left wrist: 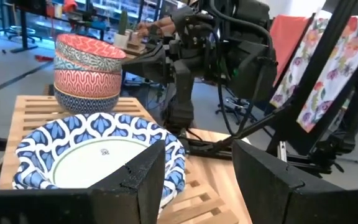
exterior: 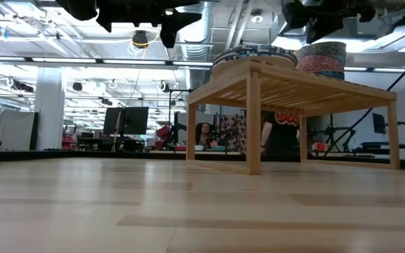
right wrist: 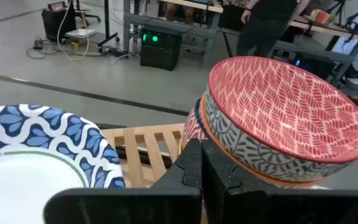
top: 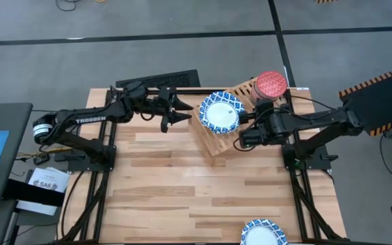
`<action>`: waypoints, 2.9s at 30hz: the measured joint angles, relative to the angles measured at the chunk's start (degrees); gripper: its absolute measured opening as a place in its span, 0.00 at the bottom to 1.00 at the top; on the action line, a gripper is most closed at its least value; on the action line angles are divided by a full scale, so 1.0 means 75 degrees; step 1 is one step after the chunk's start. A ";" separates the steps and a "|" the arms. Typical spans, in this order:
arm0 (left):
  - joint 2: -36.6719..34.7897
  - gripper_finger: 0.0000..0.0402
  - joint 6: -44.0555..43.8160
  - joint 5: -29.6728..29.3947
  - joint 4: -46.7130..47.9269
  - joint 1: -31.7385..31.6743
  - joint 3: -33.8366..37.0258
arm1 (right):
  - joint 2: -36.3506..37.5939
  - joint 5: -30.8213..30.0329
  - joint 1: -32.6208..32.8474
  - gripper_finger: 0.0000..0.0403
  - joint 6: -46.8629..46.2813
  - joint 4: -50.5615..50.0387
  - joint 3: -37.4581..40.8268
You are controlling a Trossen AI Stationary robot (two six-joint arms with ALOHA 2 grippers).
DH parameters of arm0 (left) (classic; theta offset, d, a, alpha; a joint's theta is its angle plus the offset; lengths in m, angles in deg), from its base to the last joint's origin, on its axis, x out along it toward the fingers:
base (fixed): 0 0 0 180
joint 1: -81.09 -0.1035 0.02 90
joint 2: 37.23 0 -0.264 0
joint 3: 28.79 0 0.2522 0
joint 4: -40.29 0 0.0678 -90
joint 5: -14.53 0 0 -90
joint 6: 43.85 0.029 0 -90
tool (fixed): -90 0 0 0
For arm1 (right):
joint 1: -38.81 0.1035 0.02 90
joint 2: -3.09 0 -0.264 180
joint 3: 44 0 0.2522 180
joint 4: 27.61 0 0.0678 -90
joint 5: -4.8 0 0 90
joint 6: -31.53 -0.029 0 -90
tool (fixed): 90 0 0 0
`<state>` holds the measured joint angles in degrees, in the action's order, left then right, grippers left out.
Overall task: Place and stack bowls onto a shelf
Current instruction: Adjust the colored pattern bowls on the shelf
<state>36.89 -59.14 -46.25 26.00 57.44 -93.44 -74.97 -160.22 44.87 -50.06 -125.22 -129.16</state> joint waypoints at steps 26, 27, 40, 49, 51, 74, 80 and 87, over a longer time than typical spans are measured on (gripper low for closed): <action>0.0000 0.42 0.0181 -0.0211 0.0050 -0.0025 0.0000 | -0.0002 0.0248 -0.0636 0.04 0.1173 0.0047 0.0000; 0.0000 0.42 0.0181 -0.0212 0.0052 -0.0025 0.0000 | -0.0002 0.0248 -0.0643 0.04 0.1177 0.0048 0.0000; 0.0000 0.42 0.0181 -0.0213 0.0052 -0.0025 0.0000 | -0.0002 0.0806 -0.0681 0.04 0.1756 0.0248 0.0000; 0.0000 0.42 0.0166 -0.0205 0.0210 -0.0025 0.0000 | -0.0002 0.0948 -0.0610 0.04 0.1773 0.0445 0.0000; 0.0000 0.42 0.0164 -0.0158 0.0239 -0.0025 0.0000 | -0.0002 0.0789 -0.0538 0.04 0.1770 0.0508 0.0000; 0.0000 0.42 0.0347 -0.0214 0.0234 -0.0025 -0.0003 | 0.0001 0.0885 -0.1162 0.05 0.2478 0.0633 0.0000; 0.0000 0.42 0.0347 -0.0214 0.0239 -0.0024 -0.0003 | 0.0001 0.1405 -0.1220 0.05 0.2574 0.0658 0.0000; 0.0000 0.42 0.0324 -0.0212 0.0286 -0.0025 -0.0003 | 0.0001 0.1612 -0.1155 0.05 0.2566 0.0813 0.0001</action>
<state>36.89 -56.71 -47.84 28.14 57.25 -93.46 -74.97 -148.13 36.21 -30.81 -119.12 -129.16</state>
